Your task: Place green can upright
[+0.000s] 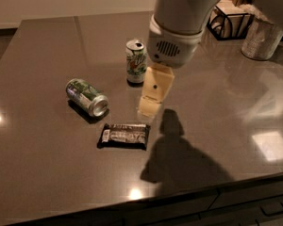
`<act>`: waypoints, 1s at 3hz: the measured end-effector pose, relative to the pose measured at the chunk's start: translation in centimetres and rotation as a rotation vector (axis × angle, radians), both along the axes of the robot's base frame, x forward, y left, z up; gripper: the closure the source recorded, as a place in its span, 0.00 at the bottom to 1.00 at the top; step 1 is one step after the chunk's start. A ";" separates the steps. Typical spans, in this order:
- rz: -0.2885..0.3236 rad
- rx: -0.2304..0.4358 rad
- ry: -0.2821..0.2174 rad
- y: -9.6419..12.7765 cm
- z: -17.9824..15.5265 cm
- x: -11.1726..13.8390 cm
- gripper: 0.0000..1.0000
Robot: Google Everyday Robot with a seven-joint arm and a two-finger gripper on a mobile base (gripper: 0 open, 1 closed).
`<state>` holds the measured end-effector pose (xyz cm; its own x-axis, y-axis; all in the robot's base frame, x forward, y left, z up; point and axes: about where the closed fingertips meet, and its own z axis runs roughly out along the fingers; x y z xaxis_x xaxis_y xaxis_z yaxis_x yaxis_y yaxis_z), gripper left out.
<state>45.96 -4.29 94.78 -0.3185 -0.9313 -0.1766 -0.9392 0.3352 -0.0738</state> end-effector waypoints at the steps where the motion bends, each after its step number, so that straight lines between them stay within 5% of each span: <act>1: -0.044 0.008 0.020 5.3 -1.7 0.3 0.00; 2: -0.122 0.000 0.064 10.8 -4.1 1.4 0.00; 3: -0.180 0.001 0.100 13.8 -5.6 2.2 0.00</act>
Offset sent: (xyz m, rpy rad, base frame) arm 0.0202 0.1489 -0.0644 -0.0313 0.1234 -0.2025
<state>48.16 9.55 89.15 -0.4957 -0.8577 -0.1364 -0.8669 0.4983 0.0170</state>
